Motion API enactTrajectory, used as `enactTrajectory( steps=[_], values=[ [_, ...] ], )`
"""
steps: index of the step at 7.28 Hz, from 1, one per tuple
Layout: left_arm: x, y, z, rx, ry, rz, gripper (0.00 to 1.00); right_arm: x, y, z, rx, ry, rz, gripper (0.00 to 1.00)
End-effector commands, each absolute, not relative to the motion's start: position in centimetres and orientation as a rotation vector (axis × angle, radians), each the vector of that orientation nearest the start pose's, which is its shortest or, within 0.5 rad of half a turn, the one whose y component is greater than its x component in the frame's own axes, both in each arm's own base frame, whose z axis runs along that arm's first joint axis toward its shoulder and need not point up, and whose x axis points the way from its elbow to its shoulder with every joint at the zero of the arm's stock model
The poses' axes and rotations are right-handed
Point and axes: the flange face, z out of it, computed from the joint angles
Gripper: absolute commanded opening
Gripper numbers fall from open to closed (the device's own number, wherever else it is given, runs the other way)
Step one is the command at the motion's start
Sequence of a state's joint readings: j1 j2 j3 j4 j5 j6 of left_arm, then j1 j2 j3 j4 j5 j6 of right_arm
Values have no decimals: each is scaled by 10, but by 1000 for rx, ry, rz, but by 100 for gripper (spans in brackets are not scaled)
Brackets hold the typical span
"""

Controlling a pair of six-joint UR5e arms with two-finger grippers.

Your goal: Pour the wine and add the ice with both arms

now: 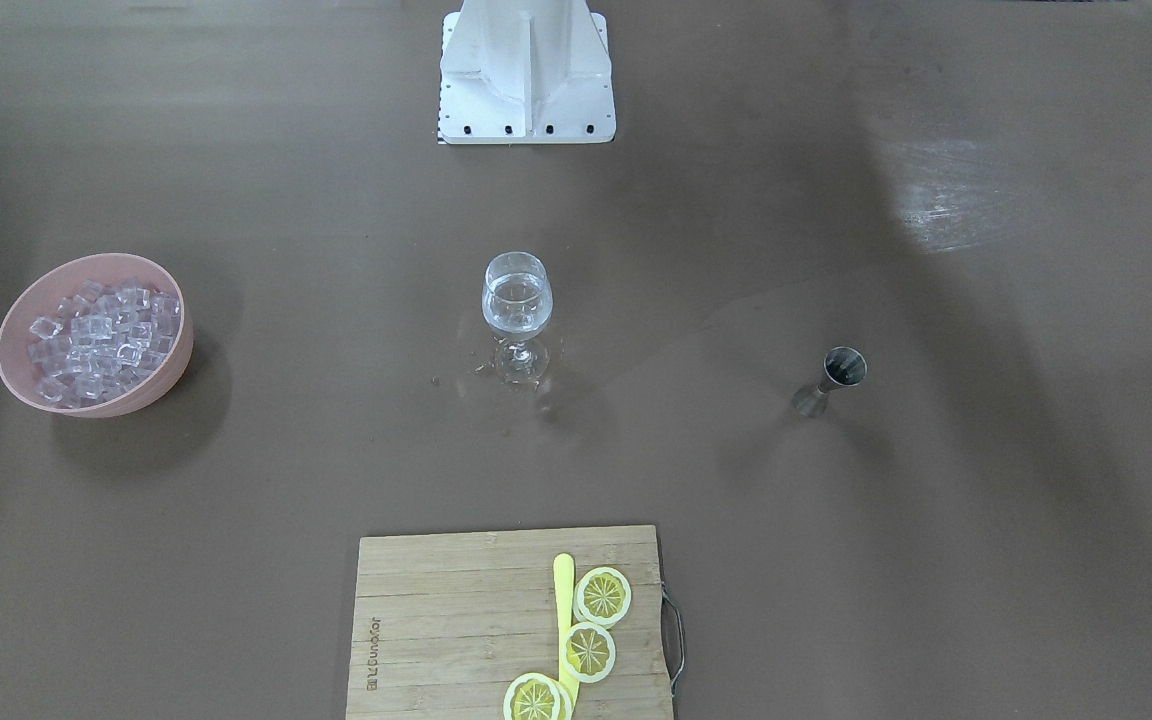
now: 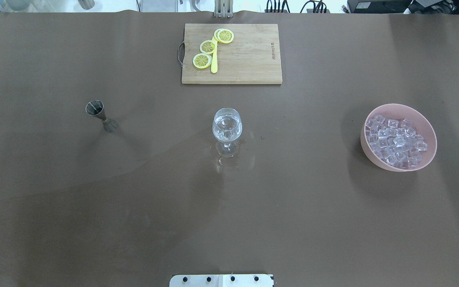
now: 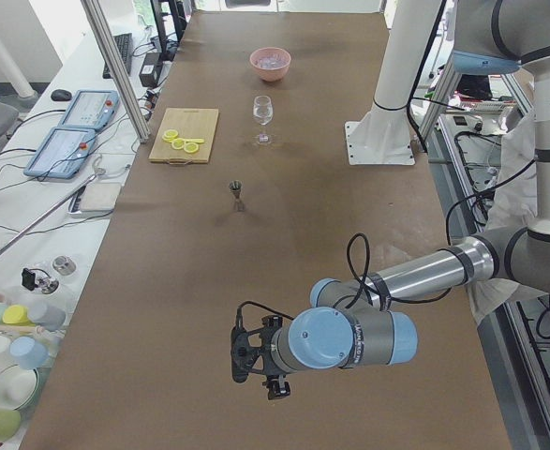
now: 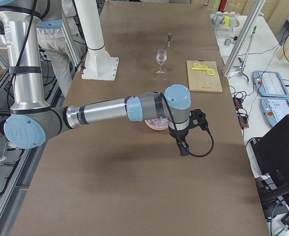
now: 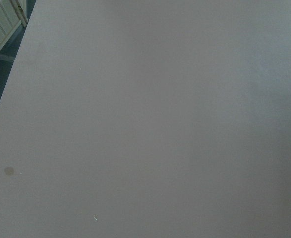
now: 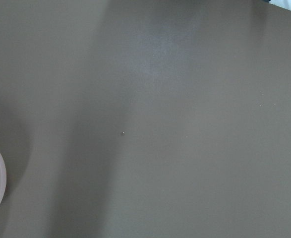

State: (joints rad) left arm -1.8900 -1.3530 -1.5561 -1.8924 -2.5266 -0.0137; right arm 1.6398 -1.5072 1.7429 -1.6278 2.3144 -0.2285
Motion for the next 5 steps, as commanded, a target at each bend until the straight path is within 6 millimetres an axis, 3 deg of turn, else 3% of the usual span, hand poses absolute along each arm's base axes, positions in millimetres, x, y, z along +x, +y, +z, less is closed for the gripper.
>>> enactTrajectory(
  steps=[1, 3, 5],
  values=[
    [-165, -358, 720, 209, 945, -247, 98, 96, -513, 555, 267, -743, -221, 100],
    [-168, -364, 702, 302, 914, -201, 98, 91, -510, 543, 292, -829, -229, 100],
    [-168, -368, 702, 342, 922, -181, 98, 90, -514, 541, 296, -815, -239, 100]
  ],
)
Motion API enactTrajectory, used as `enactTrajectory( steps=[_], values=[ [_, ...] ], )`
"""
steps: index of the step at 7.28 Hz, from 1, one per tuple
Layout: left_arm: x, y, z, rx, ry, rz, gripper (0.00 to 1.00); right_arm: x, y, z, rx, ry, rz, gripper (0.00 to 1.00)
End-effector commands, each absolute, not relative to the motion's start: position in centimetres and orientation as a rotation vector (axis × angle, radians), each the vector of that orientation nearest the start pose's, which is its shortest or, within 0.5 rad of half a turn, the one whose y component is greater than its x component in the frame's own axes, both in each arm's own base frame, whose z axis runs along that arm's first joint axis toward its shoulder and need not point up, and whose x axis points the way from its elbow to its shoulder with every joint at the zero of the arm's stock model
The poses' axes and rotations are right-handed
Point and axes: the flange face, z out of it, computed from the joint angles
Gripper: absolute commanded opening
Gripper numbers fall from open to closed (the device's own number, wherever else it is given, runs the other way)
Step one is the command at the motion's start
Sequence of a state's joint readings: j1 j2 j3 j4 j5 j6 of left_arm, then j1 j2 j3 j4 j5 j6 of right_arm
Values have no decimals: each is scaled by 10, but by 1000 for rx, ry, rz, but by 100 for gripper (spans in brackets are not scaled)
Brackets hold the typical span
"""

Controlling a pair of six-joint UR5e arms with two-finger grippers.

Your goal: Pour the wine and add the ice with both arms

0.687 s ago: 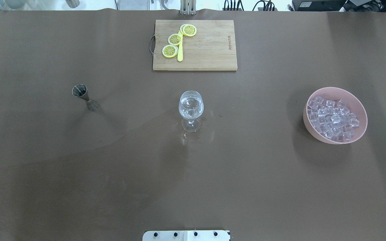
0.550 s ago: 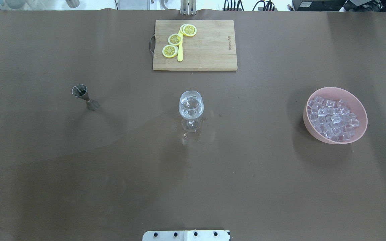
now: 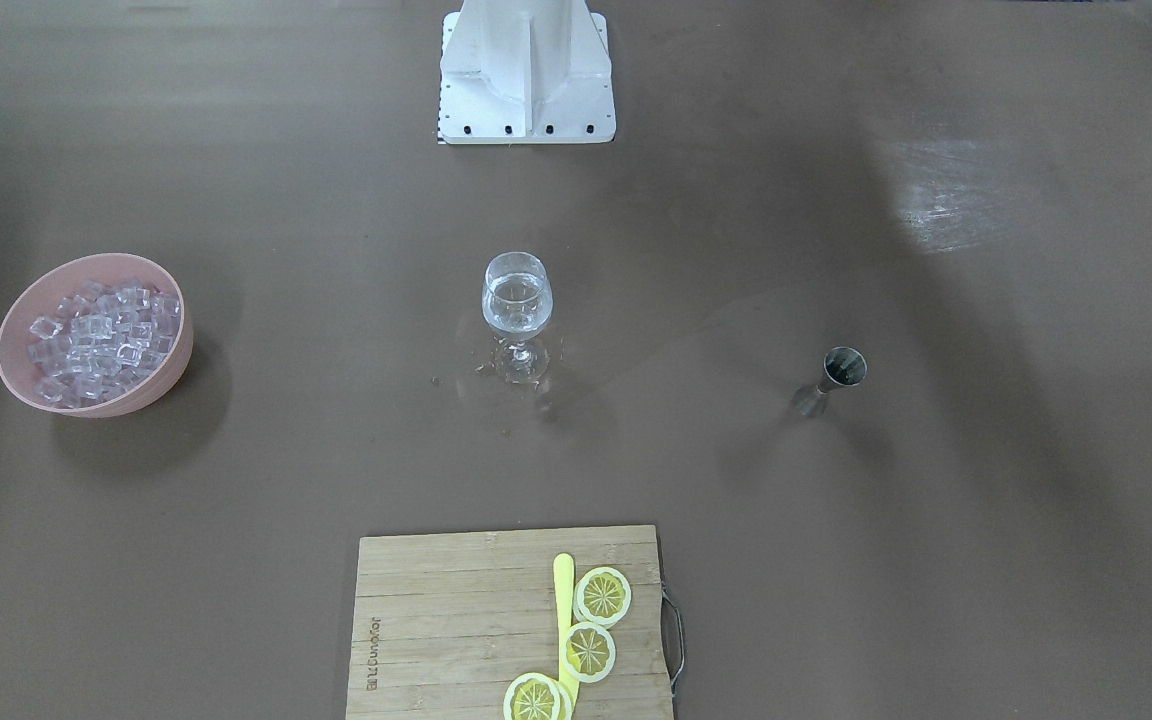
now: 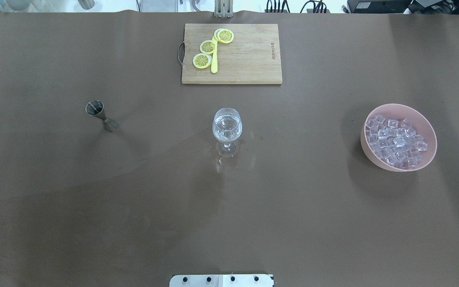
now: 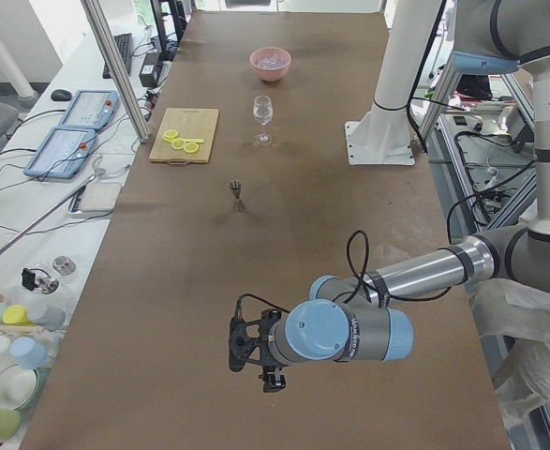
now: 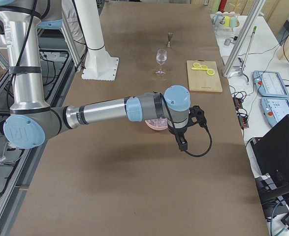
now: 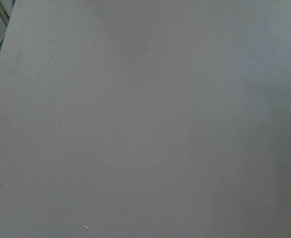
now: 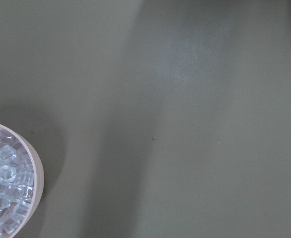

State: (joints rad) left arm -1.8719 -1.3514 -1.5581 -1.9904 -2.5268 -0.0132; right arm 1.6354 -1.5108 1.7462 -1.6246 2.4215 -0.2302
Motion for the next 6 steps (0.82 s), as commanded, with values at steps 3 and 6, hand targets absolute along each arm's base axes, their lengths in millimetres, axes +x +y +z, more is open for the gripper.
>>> enactTrajectory(
  steps=[3, 6],
  values=[
    [-150, -393, 659, 475, 1051, -42, 98, 75, -512, 546, 275, -829, -257, 100],
    [-65, -468, 596, 595, 994, 176, 98, 53, -515, 533, 284, -830, -310, 100]
  ],
)
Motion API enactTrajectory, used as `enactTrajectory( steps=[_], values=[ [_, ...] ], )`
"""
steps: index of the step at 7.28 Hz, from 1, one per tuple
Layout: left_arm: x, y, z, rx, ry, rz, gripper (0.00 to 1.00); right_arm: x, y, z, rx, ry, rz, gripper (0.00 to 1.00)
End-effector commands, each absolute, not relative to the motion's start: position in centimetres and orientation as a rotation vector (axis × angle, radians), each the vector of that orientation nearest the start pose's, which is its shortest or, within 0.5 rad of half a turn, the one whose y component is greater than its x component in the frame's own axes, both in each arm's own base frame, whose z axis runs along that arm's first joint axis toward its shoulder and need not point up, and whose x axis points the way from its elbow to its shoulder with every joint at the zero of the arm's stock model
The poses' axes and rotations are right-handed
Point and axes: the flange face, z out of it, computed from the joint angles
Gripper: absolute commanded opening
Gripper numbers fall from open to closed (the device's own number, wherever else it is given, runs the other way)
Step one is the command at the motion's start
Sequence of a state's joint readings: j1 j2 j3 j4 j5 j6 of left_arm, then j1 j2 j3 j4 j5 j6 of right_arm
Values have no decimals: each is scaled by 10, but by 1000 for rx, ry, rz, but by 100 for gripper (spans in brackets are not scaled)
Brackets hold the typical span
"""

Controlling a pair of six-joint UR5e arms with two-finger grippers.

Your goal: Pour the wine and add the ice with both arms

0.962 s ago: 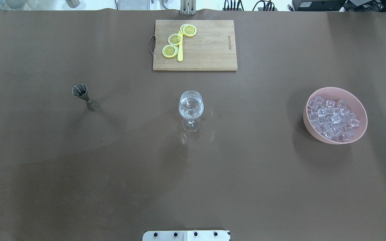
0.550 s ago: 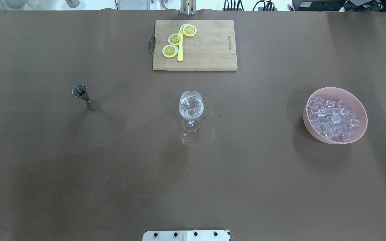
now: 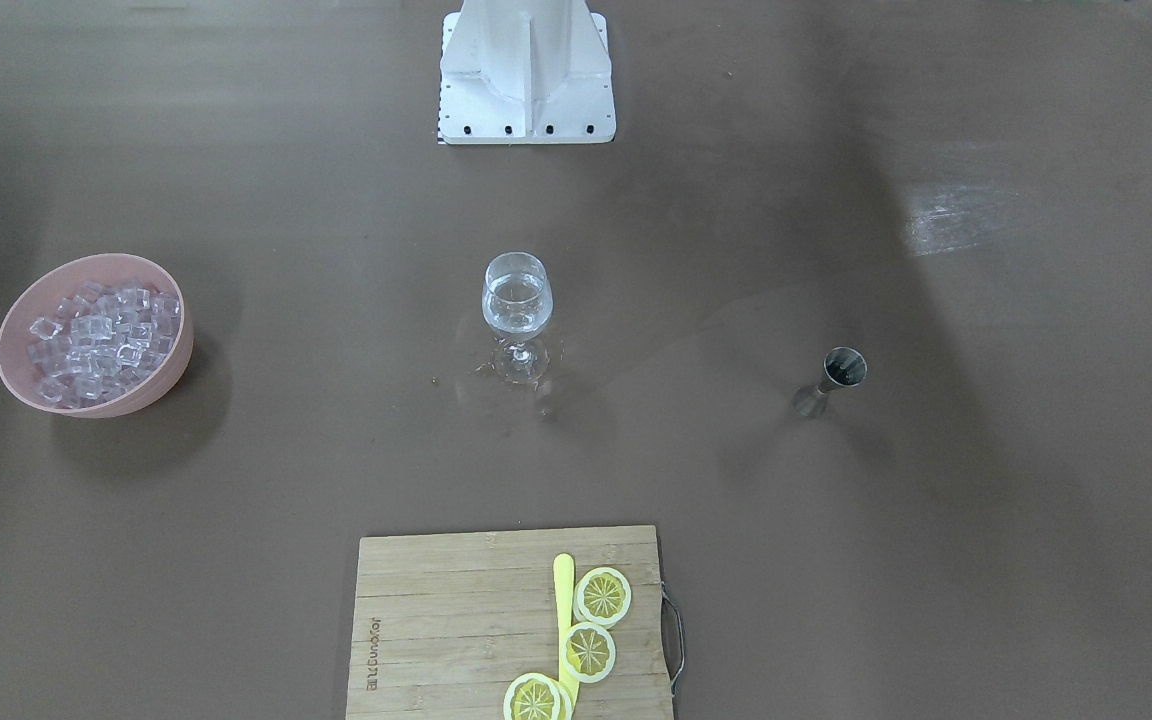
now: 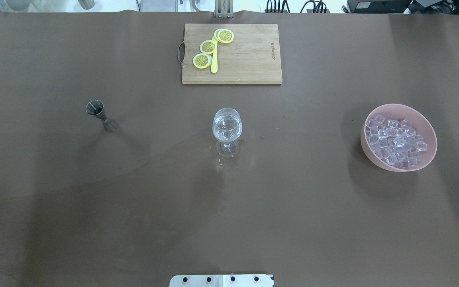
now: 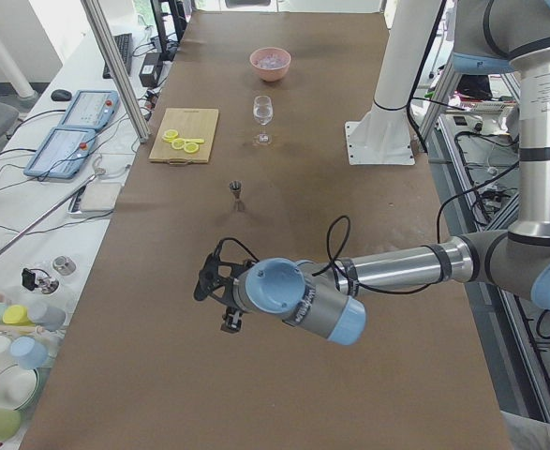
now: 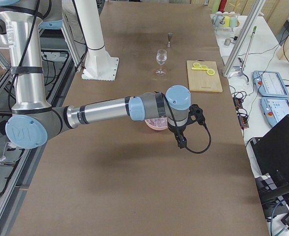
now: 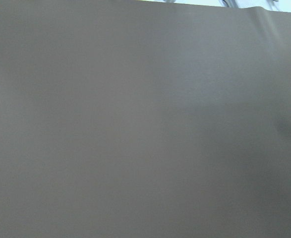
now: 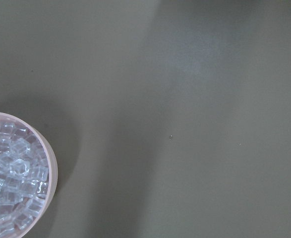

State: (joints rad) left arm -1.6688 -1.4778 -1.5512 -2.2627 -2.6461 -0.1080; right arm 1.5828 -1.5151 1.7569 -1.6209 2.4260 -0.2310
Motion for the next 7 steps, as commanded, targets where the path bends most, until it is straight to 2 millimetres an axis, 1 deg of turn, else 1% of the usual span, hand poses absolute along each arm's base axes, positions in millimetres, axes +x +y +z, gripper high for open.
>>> enactTrajectory(
  steps=[1, 2, 3, 4, 5, 6, 7],
  values=[
    [-24, -474, 582, 712, 935, 195, 98, 47, -514, 533, 281, -833, -324, 100],
    [31, -484, 557, 751, 998, 86, 98, 47, -513, 534, 280, -834, -323, 100],
    [81, -481, 543, 805, 1051, 67, 98, 47, -512, 529, 290, -834, -328, 100],
    [106, -475, 536, 831, 1083, 51, 98, 47, -509, 533, 282, -836, -324, 100],
    [134, -469, 526, 838, 1133, 19, 98, 47, -507, 527, 295, -835, -332, 100],
    [153, -464, 522, 892, 1129, 17, 98, 47, -507, 523, 301, -834, -332, 100],
    [185, -459, 516, 932, 1108, 4, 98, 47, -507, 521, 303, -834, -332, 100]
  ],
)
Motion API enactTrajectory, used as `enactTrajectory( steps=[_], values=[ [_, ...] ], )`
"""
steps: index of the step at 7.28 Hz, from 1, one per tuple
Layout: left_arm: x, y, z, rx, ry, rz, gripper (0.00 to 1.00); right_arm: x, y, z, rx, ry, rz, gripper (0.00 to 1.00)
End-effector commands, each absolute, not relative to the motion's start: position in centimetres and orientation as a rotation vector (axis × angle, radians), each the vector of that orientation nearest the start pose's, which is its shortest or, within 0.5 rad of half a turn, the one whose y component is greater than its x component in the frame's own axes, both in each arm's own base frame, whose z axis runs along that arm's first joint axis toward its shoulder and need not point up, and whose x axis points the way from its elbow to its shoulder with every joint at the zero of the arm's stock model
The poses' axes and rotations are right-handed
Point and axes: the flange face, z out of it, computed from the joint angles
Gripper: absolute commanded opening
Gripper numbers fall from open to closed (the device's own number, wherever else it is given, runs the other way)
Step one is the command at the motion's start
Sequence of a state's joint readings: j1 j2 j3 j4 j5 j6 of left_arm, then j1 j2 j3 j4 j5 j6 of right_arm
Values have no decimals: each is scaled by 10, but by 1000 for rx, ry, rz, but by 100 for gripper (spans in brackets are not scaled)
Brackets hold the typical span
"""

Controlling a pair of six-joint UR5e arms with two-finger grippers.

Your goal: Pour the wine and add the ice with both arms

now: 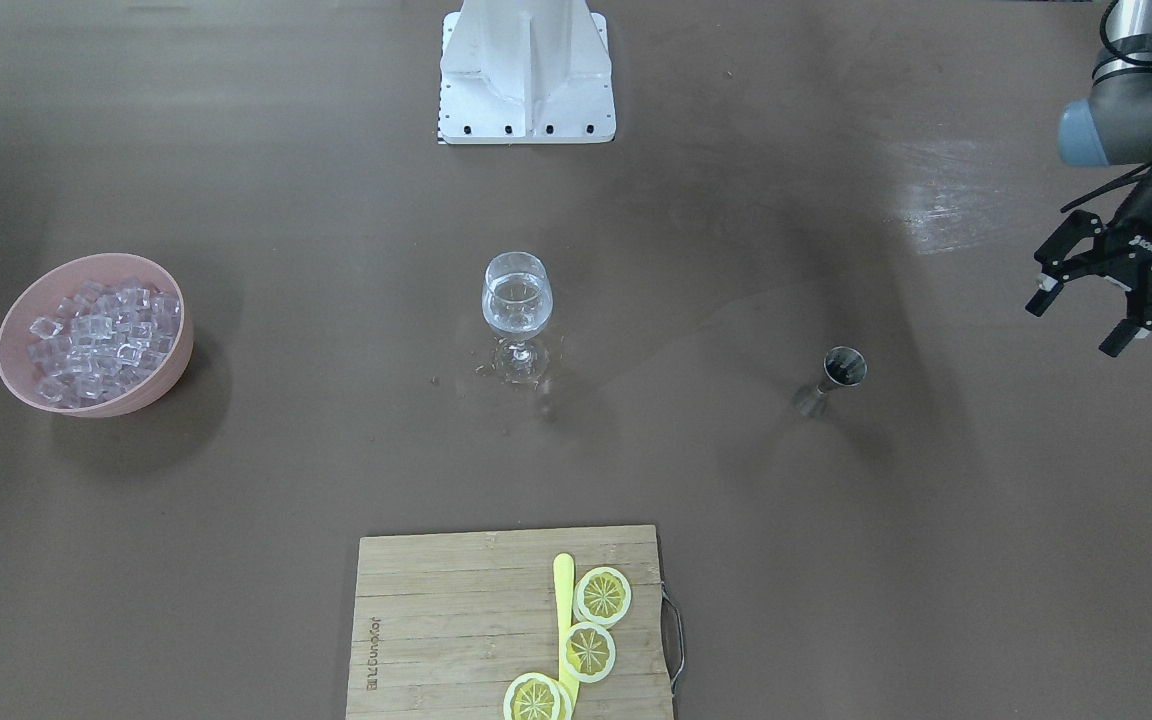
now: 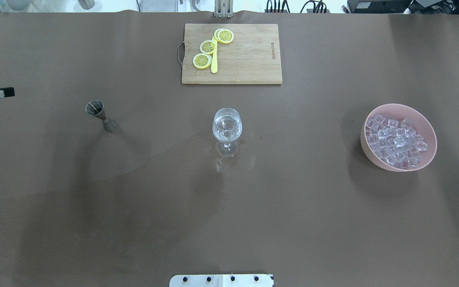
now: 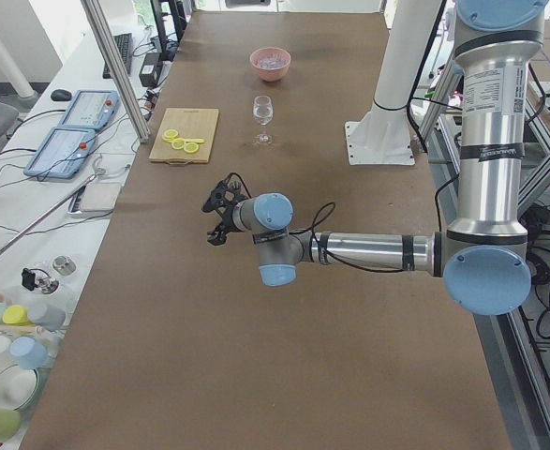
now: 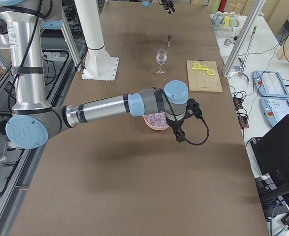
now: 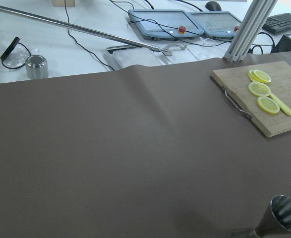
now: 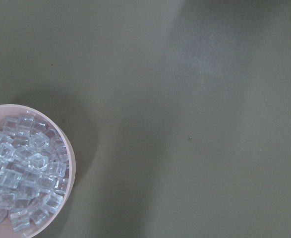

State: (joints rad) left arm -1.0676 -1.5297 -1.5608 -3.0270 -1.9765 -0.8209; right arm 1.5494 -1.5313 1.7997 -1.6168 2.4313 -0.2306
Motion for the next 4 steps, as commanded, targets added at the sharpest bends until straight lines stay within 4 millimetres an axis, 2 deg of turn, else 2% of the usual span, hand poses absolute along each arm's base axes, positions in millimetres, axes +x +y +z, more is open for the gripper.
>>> enactTrajectory(
  steps=[1, 3, 4],
  values=[
    [226, -443, 510, 951, 1102, 12, 98, 46, -507, 519, 302, -836, -325, 100],
    [259, -424, 510, 943, 1104, 48, 98, 43, -508, 517, 305, -838, -334, 100],
    [266, -420, 509, 951, 1097, 60, 98, 39, -507, 518, 298, -840, -339, 100]
  ],
)
